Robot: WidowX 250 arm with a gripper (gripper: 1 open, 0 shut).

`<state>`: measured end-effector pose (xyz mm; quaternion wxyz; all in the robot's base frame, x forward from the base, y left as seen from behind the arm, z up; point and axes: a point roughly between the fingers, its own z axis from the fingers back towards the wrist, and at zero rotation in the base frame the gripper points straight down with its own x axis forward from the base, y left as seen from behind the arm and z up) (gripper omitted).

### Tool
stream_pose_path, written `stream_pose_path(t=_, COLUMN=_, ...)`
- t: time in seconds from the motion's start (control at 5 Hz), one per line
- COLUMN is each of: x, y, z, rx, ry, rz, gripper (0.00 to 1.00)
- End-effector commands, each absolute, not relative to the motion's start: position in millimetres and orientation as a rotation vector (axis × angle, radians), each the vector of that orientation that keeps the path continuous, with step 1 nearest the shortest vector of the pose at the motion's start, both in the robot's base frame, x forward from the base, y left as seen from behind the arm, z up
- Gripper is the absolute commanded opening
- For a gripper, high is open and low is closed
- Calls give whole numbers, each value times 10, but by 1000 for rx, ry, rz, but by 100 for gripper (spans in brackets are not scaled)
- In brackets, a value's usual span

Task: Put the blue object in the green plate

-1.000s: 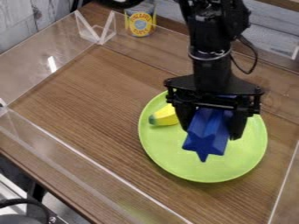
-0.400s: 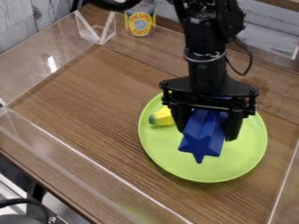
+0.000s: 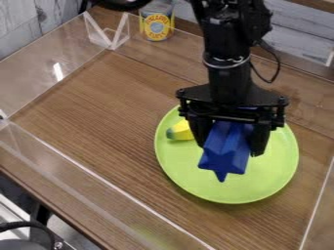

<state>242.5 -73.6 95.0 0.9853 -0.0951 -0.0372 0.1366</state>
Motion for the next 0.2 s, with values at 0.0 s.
stream_pose_path(t=0.0, x=2451, y=-713, z=1096, rx=-205, ry=-127, rz=281, gripper=100)
